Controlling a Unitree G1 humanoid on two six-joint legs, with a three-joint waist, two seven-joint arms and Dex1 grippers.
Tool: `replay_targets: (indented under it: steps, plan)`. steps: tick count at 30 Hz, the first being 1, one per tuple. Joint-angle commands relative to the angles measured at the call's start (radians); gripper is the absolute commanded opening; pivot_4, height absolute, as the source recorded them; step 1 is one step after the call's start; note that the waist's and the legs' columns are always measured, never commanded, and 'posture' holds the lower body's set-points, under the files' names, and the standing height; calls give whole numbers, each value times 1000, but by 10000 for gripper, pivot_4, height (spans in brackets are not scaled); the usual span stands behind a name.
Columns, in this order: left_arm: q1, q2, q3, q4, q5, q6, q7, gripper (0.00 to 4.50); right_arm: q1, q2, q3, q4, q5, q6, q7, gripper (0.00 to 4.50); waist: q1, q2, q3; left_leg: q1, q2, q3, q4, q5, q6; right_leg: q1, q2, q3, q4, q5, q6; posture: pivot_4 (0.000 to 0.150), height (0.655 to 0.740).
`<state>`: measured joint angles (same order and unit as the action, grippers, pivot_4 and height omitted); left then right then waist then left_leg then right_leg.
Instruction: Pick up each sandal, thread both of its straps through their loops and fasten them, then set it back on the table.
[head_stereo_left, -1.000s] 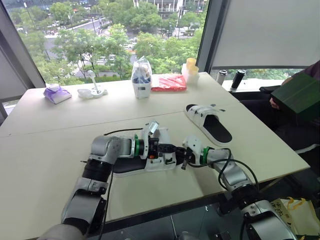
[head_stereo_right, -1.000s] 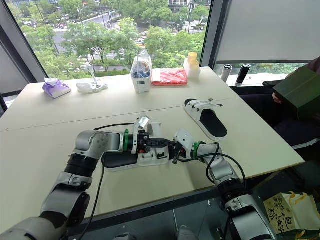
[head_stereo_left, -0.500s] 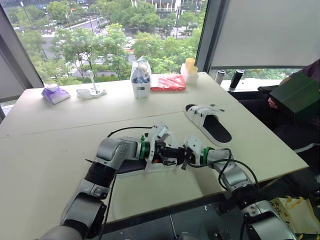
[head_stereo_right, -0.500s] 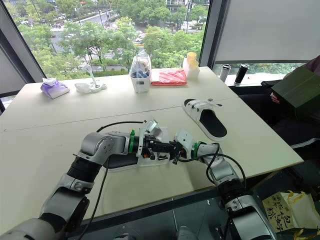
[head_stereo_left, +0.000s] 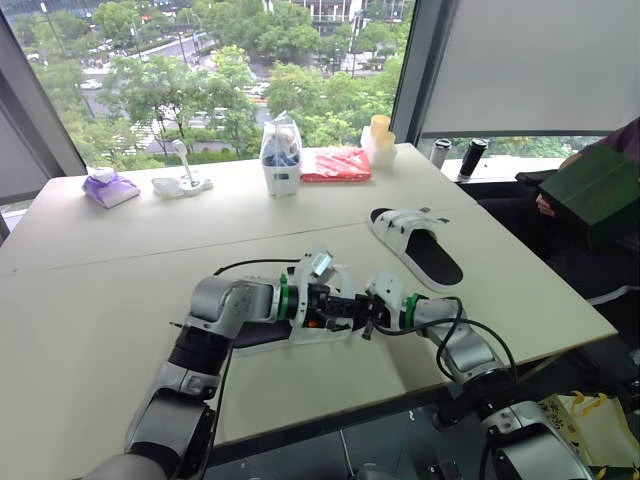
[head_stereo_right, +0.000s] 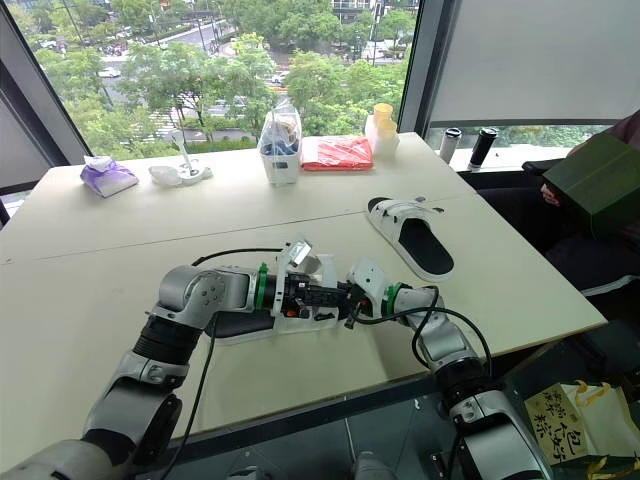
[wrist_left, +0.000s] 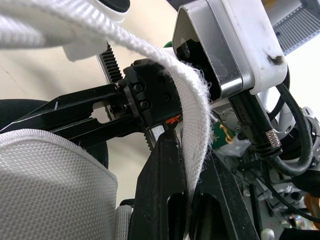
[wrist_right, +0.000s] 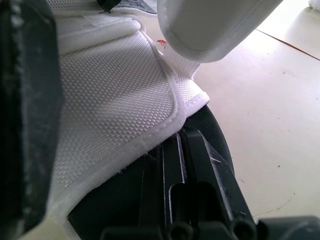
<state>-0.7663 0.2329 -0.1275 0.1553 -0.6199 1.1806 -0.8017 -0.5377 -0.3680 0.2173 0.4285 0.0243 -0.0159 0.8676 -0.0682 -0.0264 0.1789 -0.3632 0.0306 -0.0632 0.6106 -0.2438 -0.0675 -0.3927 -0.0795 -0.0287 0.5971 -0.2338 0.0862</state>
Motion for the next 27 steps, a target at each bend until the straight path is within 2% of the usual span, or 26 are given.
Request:
replay_targets:
  steps: [1,7,14,19,24,27]
  plan:
    - [31,23,-48,3,56,-56,9,486,59,5,50,85,-50,75,-3,0,0,0,0,0,0,0,0,0,0,0,0,0,0,0,0,1500,7400]
    - [92,91,-197,2,242,-344,-4,486,57,7,52,87,-50,75,-6,0,0,1,-3,1,0,0,0,0,0,1,0,0,-1,0,0,1500,7400]
    - [155,111,-223,-48,278,-470,-56,486,48,11,52,102,-51,71,-5,0,-1,2,-5,2,1,1,-1,-1,1,0,0,0,-1,0,0,1500,7400]
    - [189,101,-193,-117,245,-513,-93,486,40,12,52,113,-52,68,-2,0,-1,3,-6,3,1,1,-3,-3,2,0,0,0,-1,0,0,1500,7400]
    - [204,75,-160,-134,260,-567,-50,486,34,14,50,119,-52,67,0,0,-1,3,-6,3,1,1,-4,-3,2,0,0,0,-1,0,0,1500,7400]
    - [216,69,-182,-127,314,-627,-19,486,35,16,51,118,-52,68,-1,0,0,3,-6,3,1,1,-3,-3,2,0,0,0,-1,0,0,1500,7400]
